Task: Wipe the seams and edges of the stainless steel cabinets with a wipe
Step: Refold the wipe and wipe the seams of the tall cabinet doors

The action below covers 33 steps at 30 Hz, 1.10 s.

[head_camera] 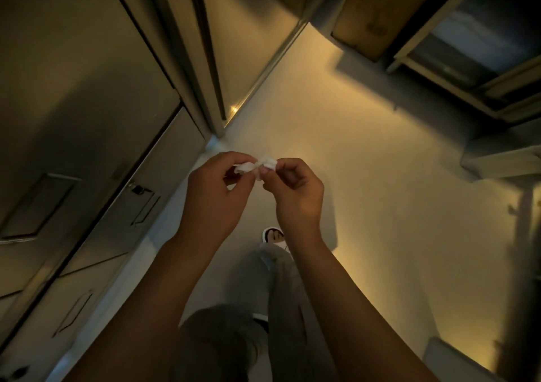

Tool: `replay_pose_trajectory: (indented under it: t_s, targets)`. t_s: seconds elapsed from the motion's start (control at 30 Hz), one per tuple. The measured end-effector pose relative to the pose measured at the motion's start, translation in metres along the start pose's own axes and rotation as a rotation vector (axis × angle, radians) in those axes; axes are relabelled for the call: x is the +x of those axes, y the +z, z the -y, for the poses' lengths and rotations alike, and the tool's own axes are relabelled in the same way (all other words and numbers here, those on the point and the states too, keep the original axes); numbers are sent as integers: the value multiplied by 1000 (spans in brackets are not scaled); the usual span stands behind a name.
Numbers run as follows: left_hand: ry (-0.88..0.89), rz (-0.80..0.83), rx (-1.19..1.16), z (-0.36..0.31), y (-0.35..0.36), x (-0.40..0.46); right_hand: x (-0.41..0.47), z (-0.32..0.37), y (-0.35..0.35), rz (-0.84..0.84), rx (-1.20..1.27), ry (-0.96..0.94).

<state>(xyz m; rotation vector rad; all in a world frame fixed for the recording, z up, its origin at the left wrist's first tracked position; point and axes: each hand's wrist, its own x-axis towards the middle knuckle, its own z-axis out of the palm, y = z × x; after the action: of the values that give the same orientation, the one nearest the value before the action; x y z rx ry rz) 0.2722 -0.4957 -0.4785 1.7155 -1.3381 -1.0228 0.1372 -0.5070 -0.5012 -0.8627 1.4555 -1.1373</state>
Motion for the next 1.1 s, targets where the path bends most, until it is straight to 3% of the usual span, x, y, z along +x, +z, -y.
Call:
replay_pose_trajectory:
  t_s: [0.23, 0.47, 0.77, 1.1]
  targets:
    - [51, -25, -6, -117, -47, -17, -24, 123, -12, 40, 97, 4]
    - [149, -90, 15, -209, -96, -18, -35, 218, -7, 62, 86, -168]
    - [264, -194, 70, -309, -162, -38, -56, 338, 8, 197, 166, -311]
    - [441, -329, 45, -414, -193, -48, -82, 456, 0, 407, 95, -546]
